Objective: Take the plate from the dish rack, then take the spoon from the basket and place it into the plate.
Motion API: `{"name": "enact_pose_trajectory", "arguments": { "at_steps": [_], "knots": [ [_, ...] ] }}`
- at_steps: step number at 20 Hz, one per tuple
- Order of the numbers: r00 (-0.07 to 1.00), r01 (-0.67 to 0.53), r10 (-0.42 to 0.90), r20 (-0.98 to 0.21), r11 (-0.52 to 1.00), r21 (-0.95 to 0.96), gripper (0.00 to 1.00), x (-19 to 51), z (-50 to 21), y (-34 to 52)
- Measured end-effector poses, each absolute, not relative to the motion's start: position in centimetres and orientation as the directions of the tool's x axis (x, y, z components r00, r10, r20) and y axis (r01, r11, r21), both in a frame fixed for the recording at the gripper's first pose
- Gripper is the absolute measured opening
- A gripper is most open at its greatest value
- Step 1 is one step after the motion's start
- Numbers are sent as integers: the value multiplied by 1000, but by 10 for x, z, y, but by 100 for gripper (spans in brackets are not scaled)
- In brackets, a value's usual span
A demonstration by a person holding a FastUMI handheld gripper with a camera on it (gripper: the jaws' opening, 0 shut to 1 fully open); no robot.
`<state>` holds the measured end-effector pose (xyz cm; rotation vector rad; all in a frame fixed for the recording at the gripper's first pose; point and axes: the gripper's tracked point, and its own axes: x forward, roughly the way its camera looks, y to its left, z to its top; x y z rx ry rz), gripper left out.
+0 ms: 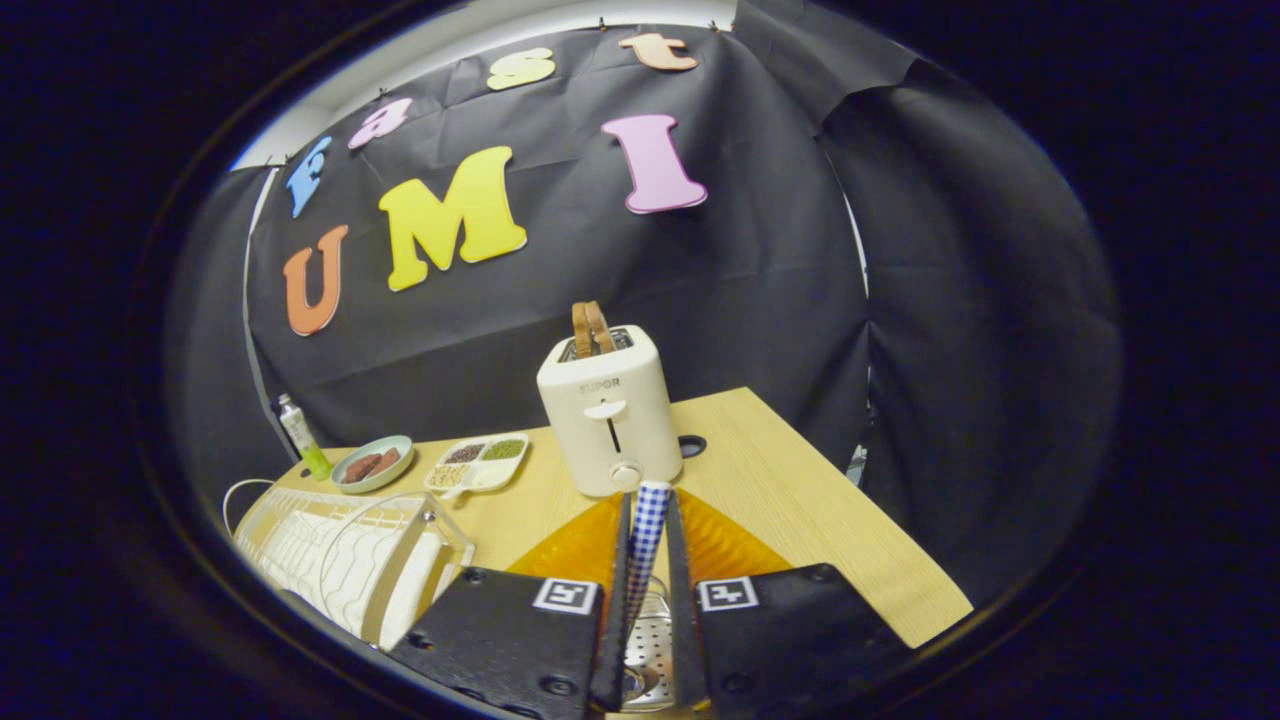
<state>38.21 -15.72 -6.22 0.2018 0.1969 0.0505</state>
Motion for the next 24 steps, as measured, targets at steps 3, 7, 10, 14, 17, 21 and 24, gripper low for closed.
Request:
{"name": "enact_pose_trajectory", "arguments": {
  "at_steps": [3,7,10,14,17,21,24],
  "knots": [
    [992,-18,40,-120,983,183,17,376,-48,-160],
    [999,0,6,-40,990,143,16,353,-14,-159],
    [999,10,-12,36,999,52,16,327,25,-149],
    [994,-7,15,107,997,-76,16,285,79,-106],
    [989,-24,36,141,996,-85,16,248,107,-71],
    [989,-50,51,135,999,-14,16,198,123,-19],
    [986,-61,59,154,998,9,16,158,127,19]
  ]
}}
